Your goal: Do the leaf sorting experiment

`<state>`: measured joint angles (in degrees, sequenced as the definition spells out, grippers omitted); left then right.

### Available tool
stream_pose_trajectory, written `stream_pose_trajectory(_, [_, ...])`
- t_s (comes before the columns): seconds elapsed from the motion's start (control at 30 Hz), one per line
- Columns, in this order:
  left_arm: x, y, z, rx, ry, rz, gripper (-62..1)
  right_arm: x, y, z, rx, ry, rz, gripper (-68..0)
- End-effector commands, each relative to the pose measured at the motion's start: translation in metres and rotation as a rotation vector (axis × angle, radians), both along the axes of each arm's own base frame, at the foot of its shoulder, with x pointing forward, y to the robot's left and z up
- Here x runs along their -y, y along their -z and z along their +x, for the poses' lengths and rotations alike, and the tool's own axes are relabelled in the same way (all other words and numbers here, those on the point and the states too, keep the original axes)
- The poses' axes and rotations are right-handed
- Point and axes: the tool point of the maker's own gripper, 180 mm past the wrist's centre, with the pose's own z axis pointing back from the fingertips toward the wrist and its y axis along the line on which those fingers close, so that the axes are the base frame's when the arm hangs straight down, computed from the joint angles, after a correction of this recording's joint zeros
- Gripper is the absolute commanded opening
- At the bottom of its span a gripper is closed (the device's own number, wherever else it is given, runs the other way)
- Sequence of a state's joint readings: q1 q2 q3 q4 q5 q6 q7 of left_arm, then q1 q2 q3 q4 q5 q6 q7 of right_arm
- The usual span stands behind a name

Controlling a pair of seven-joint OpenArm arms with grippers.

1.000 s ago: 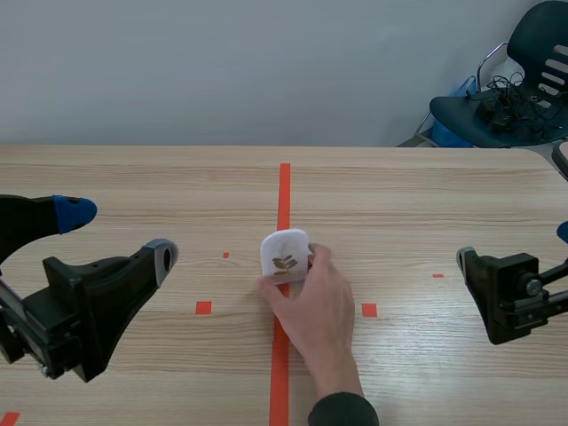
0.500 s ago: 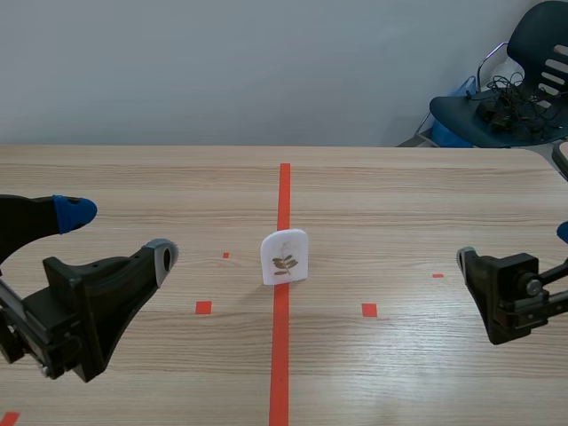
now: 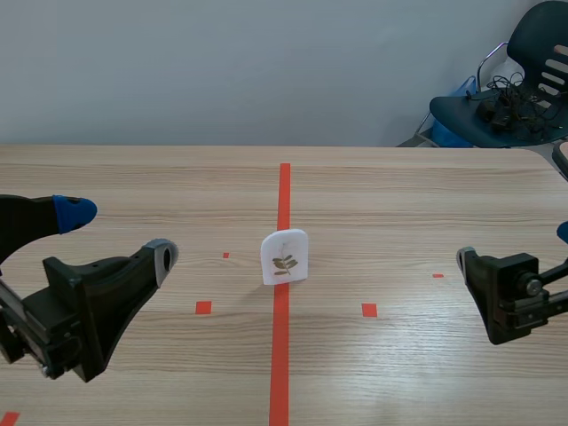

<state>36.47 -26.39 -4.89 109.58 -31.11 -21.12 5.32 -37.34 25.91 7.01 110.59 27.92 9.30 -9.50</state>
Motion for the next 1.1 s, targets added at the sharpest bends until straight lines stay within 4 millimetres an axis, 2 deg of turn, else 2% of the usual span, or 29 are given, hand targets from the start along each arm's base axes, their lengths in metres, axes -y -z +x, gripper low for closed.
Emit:
stream_pose_trajectory(0.0, [0.000,-0.005,0.001,0.020,0.000,-0.015,1.4,-0.003,-0.012,0.005,0.040,-0.011,0.003,0.4])
stream_pose_trajectory(0.67, [0.000,-0.001,0.001,0.007,0.003,0.002,1.4,-0.003,-0.010,0.004,0.029,-0.010,0.000,0.4])
stream_pose_trajectory(1.07, [-0.012,0.025,-0.002,-0.052,-0.016,0.047,1.4,-0.003,-0.010,0.004,0.029,-0.010,0.000,0.4])
